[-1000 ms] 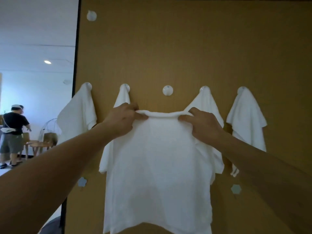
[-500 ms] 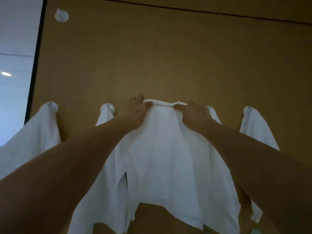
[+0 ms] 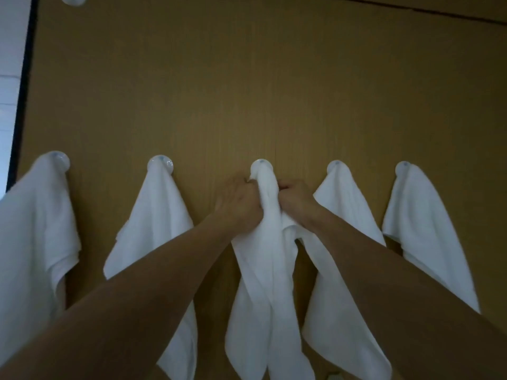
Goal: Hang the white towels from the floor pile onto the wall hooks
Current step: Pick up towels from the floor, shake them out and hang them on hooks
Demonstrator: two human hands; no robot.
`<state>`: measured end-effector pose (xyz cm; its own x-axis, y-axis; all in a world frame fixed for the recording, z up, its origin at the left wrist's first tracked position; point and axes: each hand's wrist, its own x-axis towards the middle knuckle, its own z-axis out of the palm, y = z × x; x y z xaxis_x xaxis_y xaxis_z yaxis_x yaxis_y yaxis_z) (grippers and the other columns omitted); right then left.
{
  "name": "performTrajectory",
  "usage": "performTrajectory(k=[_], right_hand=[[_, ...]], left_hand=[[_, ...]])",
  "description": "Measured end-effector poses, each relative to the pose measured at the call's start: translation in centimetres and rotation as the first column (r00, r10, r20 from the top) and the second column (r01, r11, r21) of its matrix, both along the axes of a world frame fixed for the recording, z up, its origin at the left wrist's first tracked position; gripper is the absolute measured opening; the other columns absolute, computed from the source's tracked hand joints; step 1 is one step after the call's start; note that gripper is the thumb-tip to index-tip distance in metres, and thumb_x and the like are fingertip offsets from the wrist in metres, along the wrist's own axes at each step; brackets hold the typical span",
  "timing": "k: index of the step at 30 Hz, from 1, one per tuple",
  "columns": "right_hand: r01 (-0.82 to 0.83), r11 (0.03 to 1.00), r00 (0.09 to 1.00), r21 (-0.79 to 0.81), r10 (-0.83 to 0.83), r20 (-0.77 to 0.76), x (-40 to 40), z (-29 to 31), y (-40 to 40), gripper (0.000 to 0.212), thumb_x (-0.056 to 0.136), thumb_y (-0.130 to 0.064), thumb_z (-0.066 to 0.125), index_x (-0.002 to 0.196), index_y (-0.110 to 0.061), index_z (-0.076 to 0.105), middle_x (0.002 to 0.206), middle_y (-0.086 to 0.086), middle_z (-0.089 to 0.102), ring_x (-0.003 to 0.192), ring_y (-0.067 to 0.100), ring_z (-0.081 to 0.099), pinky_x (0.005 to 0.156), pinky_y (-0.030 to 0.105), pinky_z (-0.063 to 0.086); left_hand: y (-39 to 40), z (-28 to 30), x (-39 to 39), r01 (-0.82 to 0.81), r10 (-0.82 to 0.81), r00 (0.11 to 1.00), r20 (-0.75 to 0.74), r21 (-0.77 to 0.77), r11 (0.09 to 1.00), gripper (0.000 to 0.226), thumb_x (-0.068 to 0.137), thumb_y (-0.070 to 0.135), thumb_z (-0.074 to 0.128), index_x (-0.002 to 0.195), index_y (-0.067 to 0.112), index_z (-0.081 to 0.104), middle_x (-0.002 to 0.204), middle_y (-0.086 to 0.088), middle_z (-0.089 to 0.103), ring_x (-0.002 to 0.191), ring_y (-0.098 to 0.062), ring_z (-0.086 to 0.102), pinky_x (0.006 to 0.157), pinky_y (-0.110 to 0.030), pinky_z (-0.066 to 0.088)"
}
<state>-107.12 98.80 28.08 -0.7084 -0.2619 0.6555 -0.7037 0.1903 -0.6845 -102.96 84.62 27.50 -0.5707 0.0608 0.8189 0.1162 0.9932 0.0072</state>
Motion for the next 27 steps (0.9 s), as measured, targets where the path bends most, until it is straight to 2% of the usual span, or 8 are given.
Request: performTrajectory(k=[2,5,9,13,19,22,24,27], right_hand=[[0.213,0.966,0.957,0.149,-0.175,-0.23,-0.1,-0.7,0.1,0.018,0.09,-0.025,0.054,0.081,-0.019,0.069,0.091,0.001,0.068,0.09,0.022,0.063,0.076,0.04,0.053],[0.544,0.826,0.692,0.149,-0.341,-0.636,0.1,-1.7,-0.3,0.033,0.086,-0.042,0.049,0.1,-0.021,0.07,0.113,-0.001,0.053,0.103,0.02,0.045,0.085,0.032,0.04],[0.281,0.946,0.845,0.165,-0.162,-0.51,0.1,-1.5,-1.2,0.016,0.092,-0.018,0.061,0.095,-0.004,0.067,0.098,0.009,0.061,0.091,0.023,0.056,0.076,0.03,0.041],[0.175,0.978,0.911,0.116,-0.116,-0.396,0.5,-2.1,-1.2,0.014,0.092,-0.012,0.061,0.091,0.001,0.065,0.092,0.015,0.066,0.086,0.025,0.062,0.076,0.034,0.049],[0.214,0.958,0.924,0.192,-0.135,-0.357,3.4,-5.0,1.0,0.01,0.094,-0.017,0.048,0.091,-0.017,0.057,0.084,-0.002,0.061,0.075,0.013,0.058,0.065,0.03,0.046],[0.399,0.856,0.855,0.329,-0.219,-0.47,5.2,-6.6,2.9,0.031,0.094,-0.023,0.046,0.123,-0.017,0.054,0.122,0.004,0.06,0.109,0.025,0.057,0.09,0.043,0.05],[0.431,0.807,0.863,0.404,-0.237,-0.447,6.5,-7.4,4.2,0.055,0.094,-0.033,0.048,0.147,-0.021,0.035,0.153,0.005,0.035,0.137,0.03,0.036,0.108,0.048,0.034],[0.421,0.8,0.868,0.427,-0.219,-0.446,9.0,-8.3,6.4,0.064,0.093,-0.04,0.05,0.151,-0.025,0.027,0.159,0.003,0.024,0.142,0.031,0.026,0.111,0.05,0.027]], left_hand=[[0.2,-0.7,-0.2,-0.047,0.033,0.994,-0.106,-0.126,0.991,0.048,0.089,0.039,0.053,0.131,0.016,0.047,0.143,-0.008,0.029,0.122,-0.028,0.033,0.093,-0.036,0.035],[-0.1,-0.3,0.1,0.033,-0.053,0.987,-0.155,-0.131,0.991,0.051,0.089,0.037,0.059,0.133,0.012,0.051,0.146,-0.007,0.036,0.123,-0.026,0.037,0.1,-0.037,0.033],[-0.3,-0.8,0.3,0.238,-0.226,0.963,-0.144,0.071,0.969,0.03,0.09,0.022,0.062,0.115,0.006,0.057,0.112,-0.011,0.06,0.098,-0.022,0.053,0.089,-0.036,0.043],[0.7,-2.7,1.0,0.452,-0.43,0.891,-0.148,0.388,0.803,0.04,0.092,0.02,0.063,0.127,0.01,0.046,0.109,-0.001,0.058,0.094,-0.013,0.057,0.076,-0.022,0.044],[0.7,-3.8,4.0,0.176,-0.173,0.984,-0.029,0.211,0.962,0.044,0.093,0.015,0.054,0.136,0.01,0.045,0.118,-0.01,0.062,0.101,-0.024,0.061,0.081,-0.033,0.051],[2.0,-5.1,7.0,0.038,-0.025,0.996,-0.082,0.171,0.985,0.046,0.094,0.018,0.049,0.139,0.015,0.046,0.119,-0.01,0.064,0.099,-0.025,0.062,0.075,-0.028,0.047],[3.3,-6.2,9.3,0.014,-0.002,0.997,-0.072,0.162,0.987,0.045,0.095,0.02,0.048,0.14,0.017,0.046,0.122,-0.009,0.064,0.103,-0.026,0.062,0.083,-0.031,0.049],[5.4,-7.8,12.9,-0.019,0.024,0.999,-0.024,0.195,0.981,0.046,0.095,0.023,0.05,0.14,0.019,0.046,0.119,-0.007,0.066,0.105,-0.026,0.062,0.09,-0.037,0.052]])
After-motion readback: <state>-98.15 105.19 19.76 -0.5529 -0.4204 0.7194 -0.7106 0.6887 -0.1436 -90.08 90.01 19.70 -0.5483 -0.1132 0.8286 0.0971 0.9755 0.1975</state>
